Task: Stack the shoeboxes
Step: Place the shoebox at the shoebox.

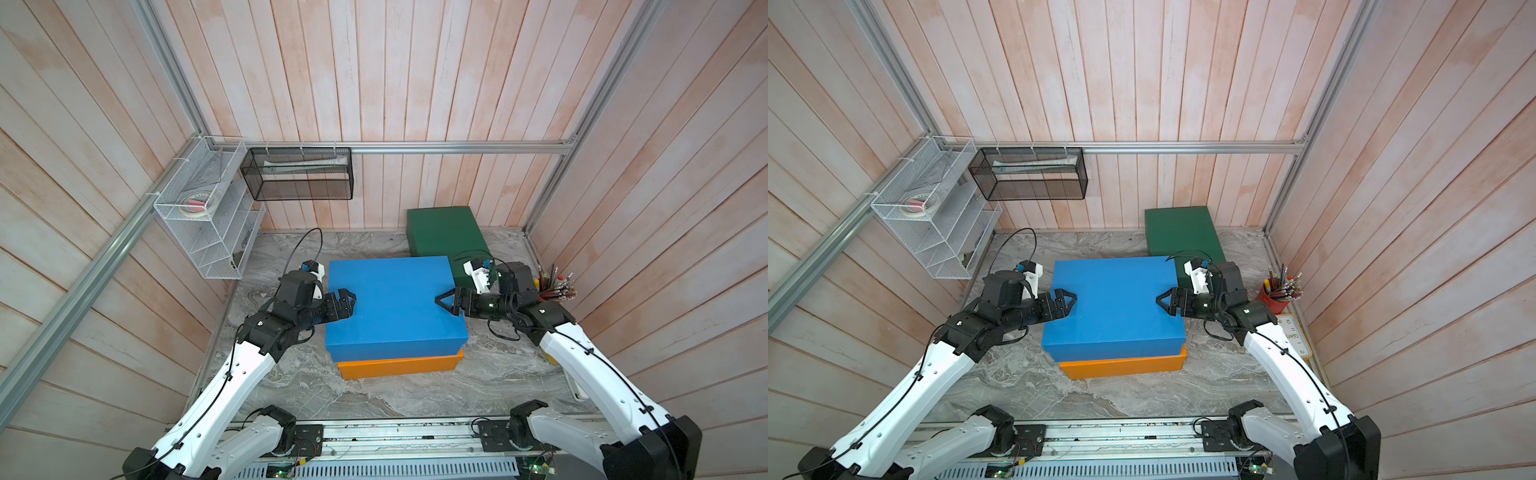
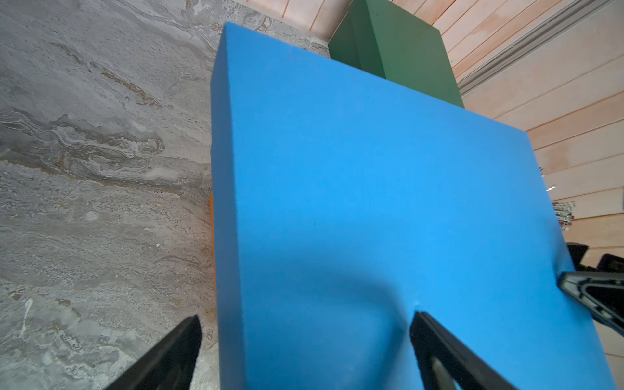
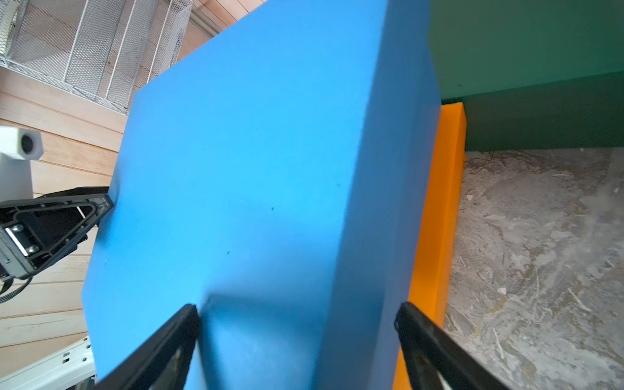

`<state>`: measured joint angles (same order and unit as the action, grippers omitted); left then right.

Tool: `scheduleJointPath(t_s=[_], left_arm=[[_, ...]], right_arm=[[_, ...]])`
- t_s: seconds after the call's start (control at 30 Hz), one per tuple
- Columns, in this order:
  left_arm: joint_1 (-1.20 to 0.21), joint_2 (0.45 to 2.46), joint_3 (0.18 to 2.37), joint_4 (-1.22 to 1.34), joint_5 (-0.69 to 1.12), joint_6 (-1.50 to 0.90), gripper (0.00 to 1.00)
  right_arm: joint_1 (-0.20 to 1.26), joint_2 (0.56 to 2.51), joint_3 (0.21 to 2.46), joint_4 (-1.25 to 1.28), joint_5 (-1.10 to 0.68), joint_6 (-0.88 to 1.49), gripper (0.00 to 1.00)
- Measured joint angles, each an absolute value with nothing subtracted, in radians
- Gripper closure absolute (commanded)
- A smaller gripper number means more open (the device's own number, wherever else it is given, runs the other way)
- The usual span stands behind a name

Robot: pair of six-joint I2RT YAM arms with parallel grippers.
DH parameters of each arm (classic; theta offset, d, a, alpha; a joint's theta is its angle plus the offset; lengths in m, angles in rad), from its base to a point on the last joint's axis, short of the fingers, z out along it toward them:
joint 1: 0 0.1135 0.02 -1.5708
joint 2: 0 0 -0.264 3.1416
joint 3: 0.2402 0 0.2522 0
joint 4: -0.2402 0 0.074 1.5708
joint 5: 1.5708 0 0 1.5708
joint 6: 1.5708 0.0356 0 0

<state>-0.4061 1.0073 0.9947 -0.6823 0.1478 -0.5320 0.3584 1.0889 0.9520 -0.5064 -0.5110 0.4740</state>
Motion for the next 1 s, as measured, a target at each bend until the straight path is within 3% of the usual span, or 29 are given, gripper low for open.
scheduleJointPath(t_s=[0.43,1.0], left_arm=[[-0.357,1.068,1.002,-0.649,0.316,-0.485,0.0],[-0.344,1.088,1.031,-0.68,0.328,-0.445,0.0]], right_arm=[[0.337,1.088,0.972,-0.529,-0.475,0.419,0.03],[0.313,1.111,0.993,-0.526,-0.454,0.392,0.02]])
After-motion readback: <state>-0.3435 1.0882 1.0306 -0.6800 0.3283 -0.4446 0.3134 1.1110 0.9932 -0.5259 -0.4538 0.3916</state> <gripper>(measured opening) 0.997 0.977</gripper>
